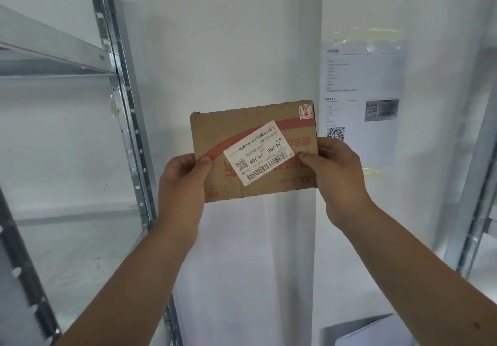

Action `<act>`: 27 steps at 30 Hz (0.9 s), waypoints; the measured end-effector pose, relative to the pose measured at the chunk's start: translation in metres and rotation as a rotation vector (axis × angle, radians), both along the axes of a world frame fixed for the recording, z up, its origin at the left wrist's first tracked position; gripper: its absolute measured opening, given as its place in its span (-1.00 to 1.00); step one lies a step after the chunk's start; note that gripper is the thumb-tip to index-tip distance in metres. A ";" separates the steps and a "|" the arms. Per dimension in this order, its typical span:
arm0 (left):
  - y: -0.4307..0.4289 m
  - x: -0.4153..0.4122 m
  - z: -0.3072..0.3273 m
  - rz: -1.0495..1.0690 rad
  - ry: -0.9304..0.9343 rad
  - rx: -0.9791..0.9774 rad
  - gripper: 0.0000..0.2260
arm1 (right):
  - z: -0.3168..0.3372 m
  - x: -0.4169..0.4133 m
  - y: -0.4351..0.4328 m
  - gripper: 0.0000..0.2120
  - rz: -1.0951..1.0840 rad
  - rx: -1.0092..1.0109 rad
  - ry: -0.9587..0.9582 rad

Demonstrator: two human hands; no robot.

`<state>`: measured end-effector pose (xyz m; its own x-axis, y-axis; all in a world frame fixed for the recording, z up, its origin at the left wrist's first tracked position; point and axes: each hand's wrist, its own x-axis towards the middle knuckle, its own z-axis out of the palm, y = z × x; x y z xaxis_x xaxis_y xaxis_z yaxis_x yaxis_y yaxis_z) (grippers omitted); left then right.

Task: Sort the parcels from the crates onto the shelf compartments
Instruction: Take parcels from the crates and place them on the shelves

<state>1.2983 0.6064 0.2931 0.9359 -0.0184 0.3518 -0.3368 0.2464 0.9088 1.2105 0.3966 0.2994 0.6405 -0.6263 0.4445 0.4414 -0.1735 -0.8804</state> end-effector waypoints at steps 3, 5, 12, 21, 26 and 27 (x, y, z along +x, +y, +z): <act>0.000 -0.001 -0.003 -0.019 0.022 -0.019 -0.91 | 0.000 -0.005 -0.001 -0.69 0.055 -0.014 -0.014; 0.000 -0.005 -0.007 -0.070 0.044 -0.059 -0.79 | 0.001 -0.009 0.000 -0.57 0.105 -0.063 -0.018; 0.001 -0.011 -0.008 -0.191 0.082 -0.013 -0.39 | -0.002 -0.009 0.005 -0.33 0.098 -0.060 -0.110; 0.006 -0.016 -0.001 -0.268 0.143 -0.109 -0.44 | -0.005 -0.003 0.019 -0.32 0.318 0.114 -0.113; 0.006 -0.014 -0.009 -0.312 0.209 -0.066 -0.44 | -0.013 -0.007 0.027 -0.25 0.398 -0.020 -0.028; 0.007 -0.013 -0.010 -0.300 0.195 -0.032 -0.46 | -0.013 -0.008 0.026 -0.21 0.382 -0.013 -0.039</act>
